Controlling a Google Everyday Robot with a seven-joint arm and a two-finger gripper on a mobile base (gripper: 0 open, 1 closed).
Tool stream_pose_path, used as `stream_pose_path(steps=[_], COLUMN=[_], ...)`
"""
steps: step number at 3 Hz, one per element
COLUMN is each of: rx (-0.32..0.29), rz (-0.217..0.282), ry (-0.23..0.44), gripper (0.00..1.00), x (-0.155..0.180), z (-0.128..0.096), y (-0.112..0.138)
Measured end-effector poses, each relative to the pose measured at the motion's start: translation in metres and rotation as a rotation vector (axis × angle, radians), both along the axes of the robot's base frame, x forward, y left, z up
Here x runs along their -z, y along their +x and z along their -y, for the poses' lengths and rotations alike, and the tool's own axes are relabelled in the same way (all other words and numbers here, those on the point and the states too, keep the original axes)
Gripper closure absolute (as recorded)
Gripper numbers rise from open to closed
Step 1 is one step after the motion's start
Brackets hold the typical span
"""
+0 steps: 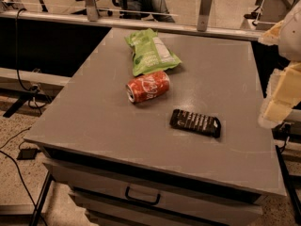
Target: Place coke can upright
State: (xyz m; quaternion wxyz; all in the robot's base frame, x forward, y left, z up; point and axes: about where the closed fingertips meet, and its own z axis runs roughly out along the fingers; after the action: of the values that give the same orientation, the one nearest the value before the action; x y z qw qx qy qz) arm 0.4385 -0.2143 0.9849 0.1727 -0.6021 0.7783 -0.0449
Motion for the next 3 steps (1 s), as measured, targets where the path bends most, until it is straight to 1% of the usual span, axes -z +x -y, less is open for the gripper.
stream_pose_path(steps=[1,2,3], rx=[-0.008,-0.099,-0.262], rz=[-0.001,-0.001,0.005], ry=[0.006,0.051,0.069], gripper=[0.00,0.00,0.00], x=[0.000,-0.002,0.000], z=[-0.001,-0.022,-0.075], y=[0.000,0.009,0.030])
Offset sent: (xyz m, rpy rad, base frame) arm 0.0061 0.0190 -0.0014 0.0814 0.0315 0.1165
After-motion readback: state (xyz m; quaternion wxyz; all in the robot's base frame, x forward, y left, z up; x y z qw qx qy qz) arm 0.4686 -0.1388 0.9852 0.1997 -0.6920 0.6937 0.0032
